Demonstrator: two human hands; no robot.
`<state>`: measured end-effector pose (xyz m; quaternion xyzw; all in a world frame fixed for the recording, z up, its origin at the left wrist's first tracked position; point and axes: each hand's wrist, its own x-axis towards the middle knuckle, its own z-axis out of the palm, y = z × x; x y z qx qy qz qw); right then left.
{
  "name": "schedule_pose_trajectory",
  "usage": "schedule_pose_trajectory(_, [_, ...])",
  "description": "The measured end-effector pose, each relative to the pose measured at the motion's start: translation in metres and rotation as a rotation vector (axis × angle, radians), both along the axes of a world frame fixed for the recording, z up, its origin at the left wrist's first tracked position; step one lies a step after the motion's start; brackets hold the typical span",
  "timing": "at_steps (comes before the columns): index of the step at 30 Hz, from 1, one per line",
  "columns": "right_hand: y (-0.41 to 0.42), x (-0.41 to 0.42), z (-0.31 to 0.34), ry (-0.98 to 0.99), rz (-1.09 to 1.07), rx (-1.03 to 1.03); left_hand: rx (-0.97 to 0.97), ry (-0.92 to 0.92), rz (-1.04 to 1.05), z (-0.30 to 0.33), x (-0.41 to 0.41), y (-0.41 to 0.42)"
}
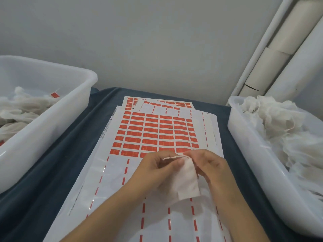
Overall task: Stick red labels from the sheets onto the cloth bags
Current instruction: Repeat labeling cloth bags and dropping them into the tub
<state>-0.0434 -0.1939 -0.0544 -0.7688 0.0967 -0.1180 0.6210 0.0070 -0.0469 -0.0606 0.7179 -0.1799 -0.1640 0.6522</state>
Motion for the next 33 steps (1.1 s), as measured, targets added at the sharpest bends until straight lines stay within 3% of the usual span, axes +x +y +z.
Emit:
schedule_pose_trajectory(8, [-0.002, -0.005, 0.002, -0.015, -0.001, 0.011, -0.058, 0.019, -0.045, 0.004, -0.002, 0.003])
schedule_pose_trajectory(14, [0.002, -0.005, 0.002, -0.032, 0.02, 0.039, -0.073, -0.076, -0.201, 0.01, -0.008, 0.005])
schedule_pose_trajectory(25, [-0.006, -0.008, 0.003, -0.188, -0.185, 0.336, 0.09, -0.174, -0.432, 0.01, -0.017, -0.003])
schedule_pose_trajectory(29, [-0.006, -0.008, 0.007, -0.246, -0.131, 0.367, 0.132, -0.234, -0.322, 0.007, -0.018, -0.001])
schedule_pose_trajectory(31, [-0.008, -0.008, 0.011, -0.302, -0.103, 0.393, 0.179, -0.316, -0.142, 0.003, -0.018, -0.002])
schedule_pose_trajectory(33, [-0.008, -0.01, 0.014, -0.344, -0.042, 0.398, 0.099, -0.358, 0.052, 0.003, -0.015, -0.002])
